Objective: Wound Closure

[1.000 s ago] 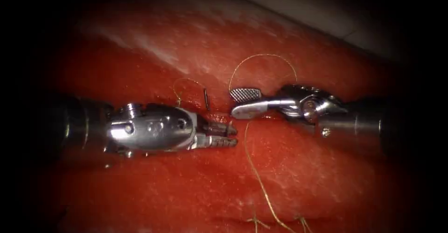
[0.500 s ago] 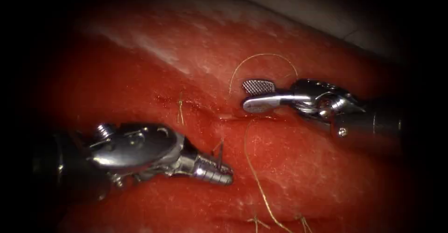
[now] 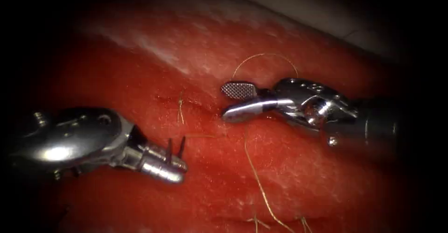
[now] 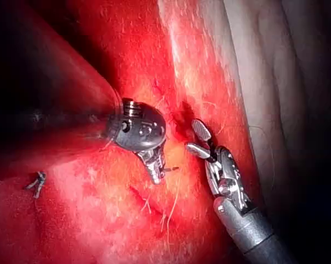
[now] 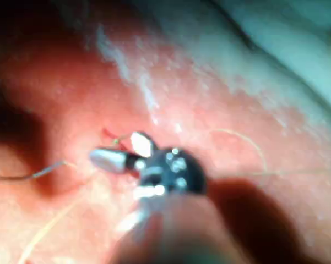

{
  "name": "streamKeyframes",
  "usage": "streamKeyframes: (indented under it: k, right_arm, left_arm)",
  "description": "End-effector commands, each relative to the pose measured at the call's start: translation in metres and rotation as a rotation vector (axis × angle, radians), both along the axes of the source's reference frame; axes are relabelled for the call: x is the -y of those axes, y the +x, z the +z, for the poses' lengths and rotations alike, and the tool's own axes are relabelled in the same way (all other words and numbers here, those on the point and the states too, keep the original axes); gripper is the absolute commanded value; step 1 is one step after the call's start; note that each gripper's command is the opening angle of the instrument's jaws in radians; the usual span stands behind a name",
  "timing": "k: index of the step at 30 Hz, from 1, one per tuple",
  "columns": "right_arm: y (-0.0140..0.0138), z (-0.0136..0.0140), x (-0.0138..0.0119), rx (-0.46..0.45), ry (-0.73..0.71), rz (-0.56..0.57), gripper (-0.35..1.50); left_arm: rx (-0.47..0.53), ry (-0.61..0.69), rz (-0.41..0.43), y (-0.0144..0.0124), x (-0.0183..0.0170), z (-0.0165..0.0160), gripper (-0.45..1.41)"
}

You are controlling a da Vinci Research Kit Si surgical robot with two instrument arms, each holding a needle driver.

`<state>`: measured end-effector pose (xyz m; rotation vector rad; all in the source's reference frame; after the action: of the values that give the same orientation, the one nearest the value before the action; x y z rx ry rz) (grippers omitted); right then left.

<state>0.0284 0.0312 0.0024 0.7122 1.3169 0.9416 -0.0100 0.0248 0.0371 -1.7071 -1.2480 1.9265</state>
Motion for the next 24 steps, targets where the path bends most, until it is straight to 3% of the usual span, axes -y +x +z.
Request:
streamKeyframes:
  k: [1,2,3,4,5,10,19,24]
  right_arm:
    - [0.0015,0.0005,0.0001,-0.01,-0.018,-0.007,0.79]
    - [0.0018,0.0006,0.0003,-0.017,-0.02,-0.012,0.69]
    - [0.0019,0.0007,0.0005,-0.018,-0.026,-0.025,0.36]
    - [0.0021,0.0009,0.0007,-0.011,-0.049,-0.038,-0.11]
    - [0.0021,0.0011,0.0008,0.006,-0.067,-0.039,-0.35]
    - [0.0016,0.0024,0.0001,0.113,-0.126,0.023,-0.35]
    - [0.0023,0.005,0.0032,0.138,-0.147,-0.067,-0.35]
    - [0.0023,0.004,0.0021,0.144,-0.146,-0.058,-0.35]
  left_arm:
    - [-0.012,-0.05,-0.011,-0.0002,0.0,0.0005,-0.35]
    - [-0.013,-0.063,-0.013,-0.0001,-0.0001,0.0005,-0.35]
    - [-0.013,-0.063,-0.013,-0.0001,-0.0001,0.0005,-0.35]
    - [-0.011,-0.069,-0.014,-0.0001,0.0,0.0005,-0.35]
    - [-0.009,-0.074,-0.016,-0.0002,0.0,0.0004,-0.35]
    - [-0.007,-0.08,-0.012,-0.0003,0.0005,-0.0001,-0.35]
    - [0.003,-0.135,-0.03,-0.0002,-0.0006,-0.0011,-0.35]
    - [0.006,-0.138,-0.032,-0.0001,-0.0008,-0.0015,-0.35]
